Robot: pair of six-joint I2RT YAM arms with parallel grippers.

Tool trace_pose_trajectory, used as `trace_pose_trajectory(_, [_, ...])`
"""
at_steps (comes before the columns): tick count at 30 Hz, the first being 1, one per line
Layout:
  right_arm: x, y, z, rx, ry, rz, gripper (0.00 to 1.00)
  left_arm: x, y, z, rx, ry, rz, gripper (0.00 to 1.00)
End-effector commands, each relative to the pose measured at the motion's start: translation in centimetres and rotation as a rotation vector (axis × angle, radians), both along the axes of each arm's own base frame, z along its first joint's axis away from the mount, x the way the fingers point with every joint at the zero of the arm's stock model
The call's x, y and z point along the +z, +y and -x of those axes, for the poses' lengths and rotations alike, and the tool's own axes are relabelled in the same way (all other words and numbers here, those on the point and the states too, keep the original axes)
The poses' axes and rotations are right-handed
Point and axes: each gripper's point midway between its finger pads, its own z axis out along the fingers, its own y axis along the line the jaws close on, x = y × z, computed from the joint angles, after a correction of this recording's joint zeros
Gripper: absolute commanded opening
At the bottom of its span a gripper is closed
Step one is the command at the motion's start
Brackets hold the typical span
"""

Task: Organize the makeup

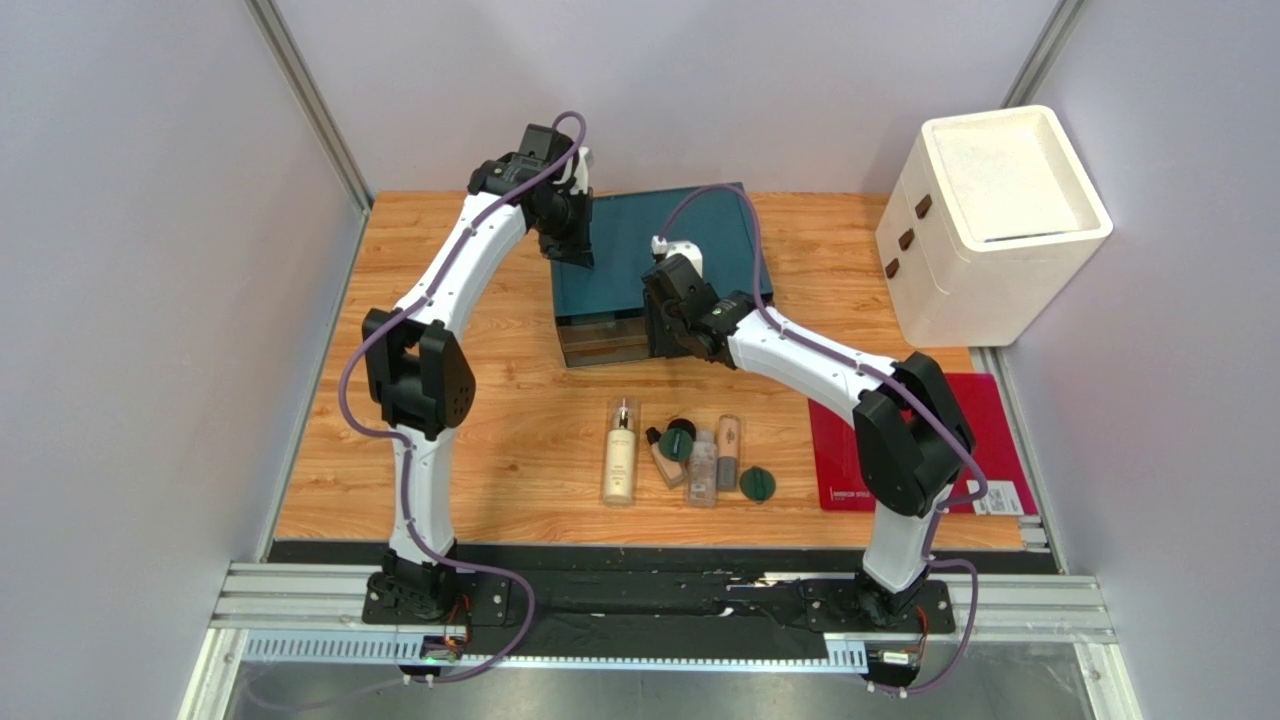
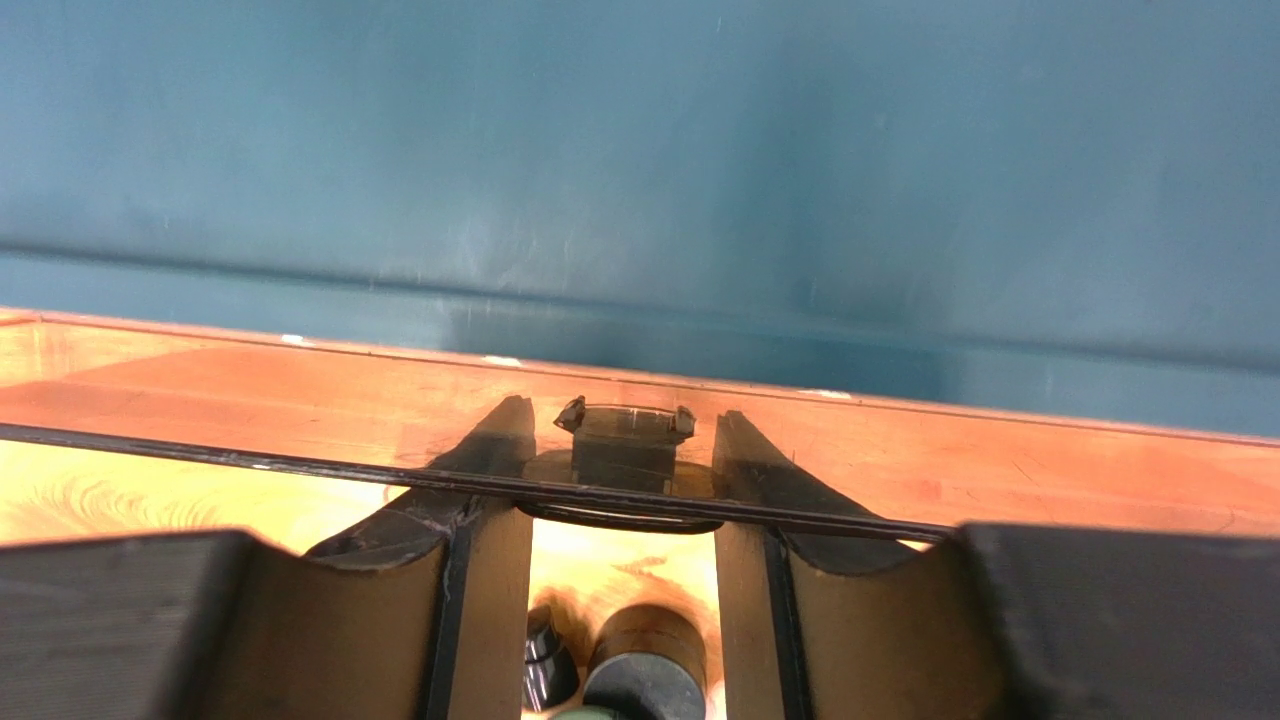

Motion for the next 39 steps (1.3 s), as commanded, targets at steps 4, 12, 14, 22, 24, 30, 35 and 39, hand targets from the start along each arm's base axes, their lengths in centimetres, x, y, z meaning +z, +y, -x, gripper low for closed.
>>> trace_pose_trajectory(4, [-0.4, -1.6, 3.8, 0.079, 0.032, 0.106, 0.00, -7.5, 2.0, 2.8, 0.008, 0.233, -0.143, 0.00])
trace_pose_trajectory(12, [-0.6, -0.9, 8.7, 0.170, 0.059, 0.121, 0.00, -7.5, 1.9, 2.7, 0.014, 0.235, -0.137, 0.00])
trace_pose_trajectory(14, [-0.8, -0.9, 10.2, 0.181, 0.065, 0.125, 0.00, -7.7, 1.8, 2.8, 0.013, 0.242, -0.136, 0.00])
trace_pose_trajectory(22, [-2.5, -0.7, 12.6, 0.212, 0.111, 0.163, 0.01, -7.9, 1.8, 3.2, 0.012, 0.250, -0.128, 0.00])
trace_pose_trajectory(24, [-1.8, -0.5, 11.9, 0.207, 0.093, 0.174, 0.24, -7.9, 1.7, 3.2, 0.010, 0.250, -0.124, 0.00])
trace_pose_trajectory(30, [0.7, 0.4, 11.6, 0.233, 0.035, 0.100, 0.78, -7.7, 1.7, 3.5, 0.007, 0.256, -0.123, 0.00])
trace_pose_trajectory(35, [2.1, -0.2, 12.8, 0.277, 0.013, 0.071, 0.87, -7.4, 2.1, 3.7, -0.003, 0.252, -0.140, 0.00])
trace_pose_trajectory(39, [2.3, -1.8, 14.4, 0.307, 0.012, 0.080, 0.90, -7.2, 2.3, 4.0, -0.014, 0.254, -0.148, 0.00])
